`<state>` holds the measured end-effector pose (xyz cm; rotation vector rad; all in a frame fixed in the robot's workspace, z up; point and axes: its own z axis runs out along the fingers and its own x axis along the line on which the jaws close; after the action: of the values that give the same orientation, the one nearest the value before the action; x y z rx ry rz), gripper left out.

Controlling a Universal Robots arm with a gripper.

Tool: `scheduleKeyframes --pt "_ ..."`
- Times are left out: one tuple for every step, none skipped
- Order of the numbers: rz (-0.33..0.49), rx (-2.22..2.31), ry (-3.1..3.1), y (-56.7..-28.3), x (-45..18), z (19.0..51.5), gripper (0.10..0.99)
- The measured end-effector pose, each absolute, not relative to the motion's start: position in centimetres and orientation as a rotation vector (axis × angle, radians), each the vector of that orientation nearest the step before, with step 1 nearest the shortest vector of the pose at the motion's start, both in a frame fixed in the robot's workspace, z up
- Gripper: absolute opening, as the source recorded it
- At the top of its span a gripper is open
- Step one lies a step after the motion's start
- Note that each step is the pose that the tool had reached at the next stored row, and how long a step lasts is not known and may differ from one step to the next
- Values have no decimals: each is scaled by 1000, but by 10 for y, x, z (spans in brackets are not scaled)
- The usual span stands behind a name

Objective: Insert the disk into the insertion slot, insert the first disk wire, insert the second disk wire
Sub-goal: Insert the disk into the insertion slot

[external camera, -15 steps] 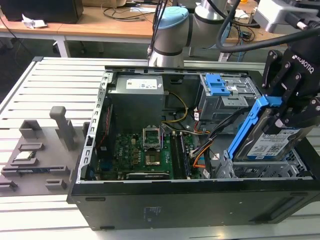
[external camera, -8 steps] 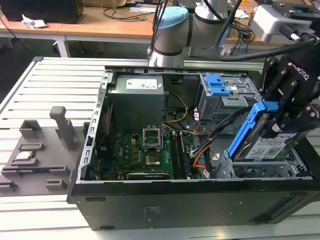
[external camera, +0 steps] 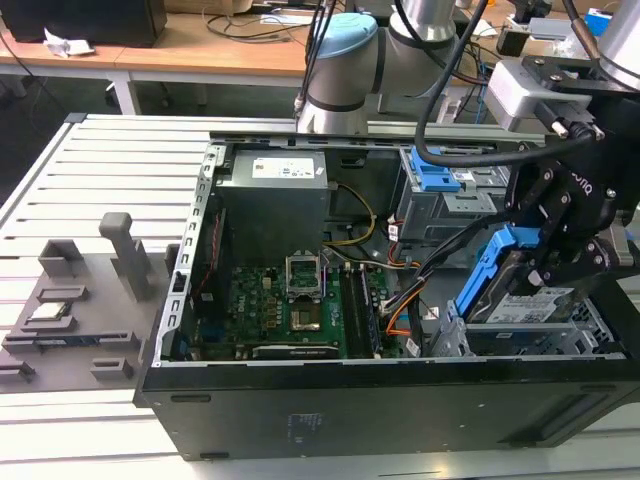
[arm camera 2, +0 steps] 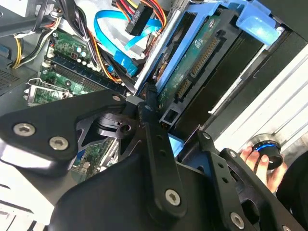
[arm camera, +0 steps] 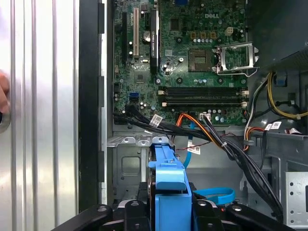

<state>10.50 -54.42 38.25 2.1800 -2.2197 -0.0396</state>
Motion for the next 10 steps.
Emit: scheduleKeyframes --pt "-40 2180 -2220 -544 105 382 365" --pt "-40 2181 -2220 -544 105 382 365" --pt "-40 2180 -2220 -544 105 382 373" --pt "-40 2180 -2220 -544 105 382 373" --pt "-40 2180 -2220 -544 105 382 439" --pt "-40 2180 -2220 -544 105 382 427" --pt "-40 2180 -2220 -544 105 382 361" --pt "-40 2180 -2220 -544 105 382 361" --pt "-40 2180 -2220 -544 105 382 294" --pt "-40 2180 -2220 -544 105 382 173"
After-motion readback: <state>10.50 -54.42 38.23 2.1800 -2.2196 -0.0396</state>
